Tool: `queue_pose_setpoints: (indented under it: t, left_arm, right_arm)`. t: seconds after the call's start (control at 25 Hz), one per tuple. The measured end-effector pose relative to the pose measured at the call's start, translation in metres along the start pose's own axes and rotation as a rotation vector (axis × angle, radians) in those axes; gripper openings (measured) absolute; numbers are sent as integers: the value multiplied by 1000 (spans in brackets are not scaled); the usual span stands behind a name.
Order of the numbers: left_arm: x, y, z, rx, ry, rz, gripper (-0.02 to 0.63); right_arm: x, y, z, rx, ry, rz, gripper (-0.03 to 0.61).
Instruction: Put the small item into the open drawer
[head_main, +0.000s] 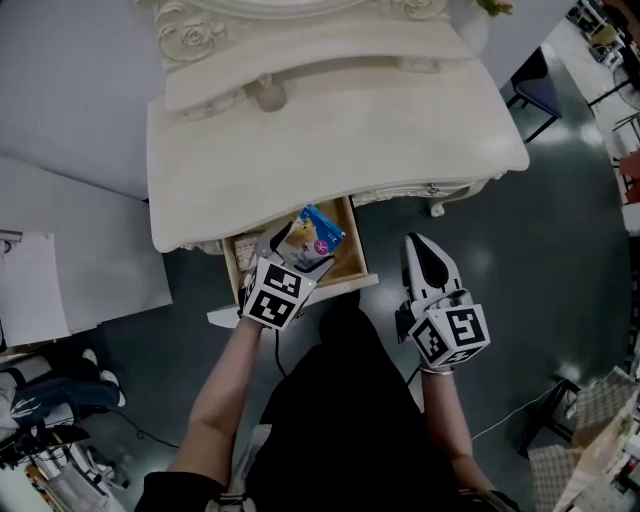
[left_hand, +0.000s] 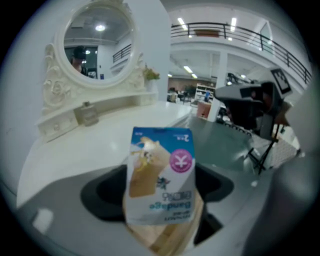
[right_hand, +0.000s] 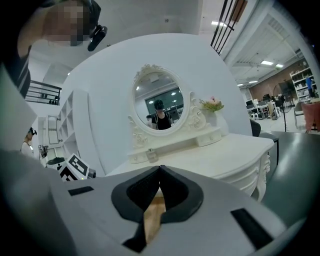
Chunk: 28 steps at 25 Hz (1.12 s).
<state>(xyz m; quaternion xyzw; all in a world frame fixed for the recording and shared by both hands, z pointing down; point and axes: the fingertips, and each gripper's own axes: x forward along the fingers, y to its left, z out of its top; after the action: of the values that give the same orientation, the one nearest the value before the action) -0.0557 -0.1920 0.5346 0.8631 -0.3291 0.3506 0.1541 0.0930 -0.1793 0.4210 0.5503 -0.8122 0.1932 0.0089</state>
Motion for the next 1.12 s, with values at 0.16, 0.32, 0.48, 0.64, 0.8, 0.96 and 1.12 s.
queue_pose_setpoints:
  t: [0.16, 0.32, 0.48, 0.64, 0.8, 0.96, 1.12]
  left_arm:
    - [18, -1, -12, 8, 68, -36, 428]
    - [36, 0, -22, 2, 130, -71, 428]
    - [54, 1, -36, 15, 204, -105, 428]
    - [69, 6, -50, 32, 272, -128, 428]
    - [83, 7, -62, 32, 317, -131, 428]
    - [96, 10, -72, 37, 358, -130, 428]
    - [106, 15, -82, 35, 392, -119, 428]
  right_arm:
    - [7, -8, -5, 17, 16, -7, 5]
    - [11, -16, -6, 31, 22, -19, 5]
    - [16, -25, -11, 42, 36, -33, 5]
    - [21, -31, -12, 58, 43, -48, 5]
    - [20, -37, -17, 72, 51, -58, 5]
    - [21, -41, -18, 86, 56, -58, 5]
    - [23, -43, -21, 94, 66, -57, 5]
